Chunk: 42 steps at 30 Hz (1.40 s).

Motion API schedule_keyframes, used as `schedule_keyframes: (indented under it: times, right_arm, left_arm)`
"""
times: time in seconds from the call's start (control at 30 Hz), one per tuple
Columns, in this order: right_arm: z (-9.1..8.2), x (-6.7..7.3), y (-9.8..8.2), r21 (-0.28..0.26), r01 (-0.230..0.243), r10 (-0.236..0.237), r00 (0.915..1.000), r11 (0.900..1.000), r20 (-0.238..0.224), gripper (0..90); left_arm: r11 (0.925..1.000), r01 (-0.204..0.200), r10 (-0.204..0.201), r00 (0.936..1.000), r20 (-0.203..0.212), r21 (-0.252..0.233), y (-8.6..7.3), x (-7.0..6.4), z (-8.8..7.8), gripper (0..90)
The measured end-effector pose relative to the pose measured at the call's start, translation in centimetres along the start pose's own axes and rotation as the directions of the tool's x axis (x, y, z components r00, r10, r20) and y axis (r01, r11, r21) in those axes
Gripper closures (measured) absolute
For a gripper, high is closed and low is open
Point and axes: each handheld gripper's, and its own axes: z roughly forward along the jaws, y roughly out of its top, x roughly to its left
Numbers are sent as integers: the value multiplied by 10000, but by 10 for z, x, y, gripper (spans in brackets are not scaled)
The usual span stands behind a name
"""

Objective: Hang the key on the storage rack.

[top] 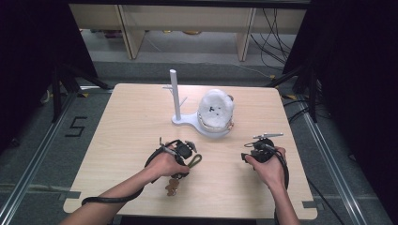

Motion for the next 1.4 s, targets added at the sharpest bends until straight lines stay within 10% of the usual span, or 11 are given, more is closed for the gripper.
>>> schedule_keyframes:
  times: [0.2, 0.83, 0.93, 1.13, 1.4]
  right_arm:
    - [-1, 2, 0, 149, -141, 141, 9999, 9998, -33, 531]
    - [-1, 1, -2, -4, 88, -88, 10000, 10000, -25, 527]
    - [-5, 7, 0, 317, -523, 525, 9986, 9981, -42, 527]
    - [-6, 4, 1, 120, -36, 36, 10000, 9999, -6, 527]
    - [-3, 3, -2, -231, 265, -264, 9996, 9994, 37, 524]
  left_arm:
    - [9979, -647, 647, 9979, -40, -35, -2, -1, -2, 659]
    - [9917, -357, 395, 9988, 285, -1236, -21, 5, -11, 675]
    - [9893, -356, 394, 9989, 240, -1416, -25, 7, -15, 676]
    - [9791, -326, 352, 9993, 93, -2006, -31, 11, -25, 678]
    - [9403, 283, -214, 9995, 239, -3392, -42, 15, -36, 680]
